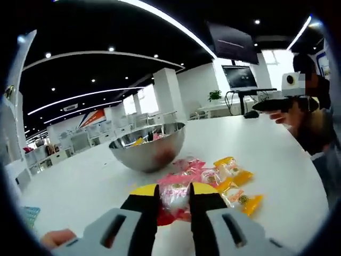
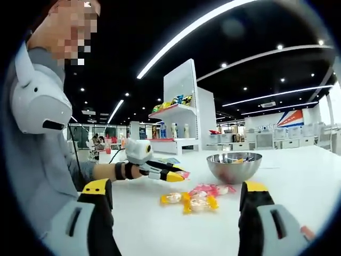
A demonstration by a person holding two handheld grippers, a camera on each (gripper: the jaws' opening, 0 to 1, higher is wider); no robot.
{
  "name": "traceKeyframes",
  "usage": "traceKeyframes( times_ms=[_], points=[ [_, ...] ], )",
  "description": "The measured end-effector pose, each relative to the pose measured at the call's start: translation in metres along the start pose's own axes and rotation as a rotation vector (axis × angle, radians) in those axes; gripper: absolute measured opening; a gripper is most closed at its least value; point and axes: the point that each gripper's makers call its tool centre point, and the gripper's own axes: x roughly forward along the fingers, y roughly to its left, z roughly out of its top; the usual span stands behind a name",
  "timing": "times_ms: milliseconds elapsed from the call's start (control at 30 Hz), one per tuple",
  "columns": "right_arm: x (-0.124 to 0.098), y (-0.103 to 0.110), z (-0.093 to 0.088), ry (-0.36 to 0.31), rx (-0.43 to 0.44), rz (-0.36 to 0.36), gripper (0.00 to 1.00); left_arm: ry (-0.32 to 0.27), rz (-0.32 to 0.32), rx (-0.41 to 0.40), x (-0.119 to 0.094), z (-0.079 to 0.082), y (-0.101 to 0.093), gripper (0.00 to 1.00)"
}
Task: Pick up the marshmallows scattered on the table and place them into the bowl on the table
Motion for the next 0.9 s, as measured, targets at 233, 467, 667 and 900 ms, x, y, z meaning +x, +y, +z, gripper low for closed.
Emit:
traceKeyframes(
  times_ms=[233,467,667,900],
  points=[
    [0.001,-0.002,-0.002,0.002,0.007,0.007,0.94,-0.020,0.011,-0.008,-0.051,0.019,-0.014,0.22],
    [0.008,-0.001,-0.004,-0.004,0.016,0.023,0.94,-0.023,0.034,-0.042,-0.087,0.024,-0.028,0.22],
    [0.010,-0.001,-0.011,-0.003,0.033,0.037,0.94,-0.045,0.041,-0.044,-0.101,0.050,-0.025,0.22],
    [0.009,-0.002,-0.017,-0.006,0.049,0.036,0.93,-0.112,-0.038,-0.001,-0.087,0.148,0.001,0.22]
  ],
)
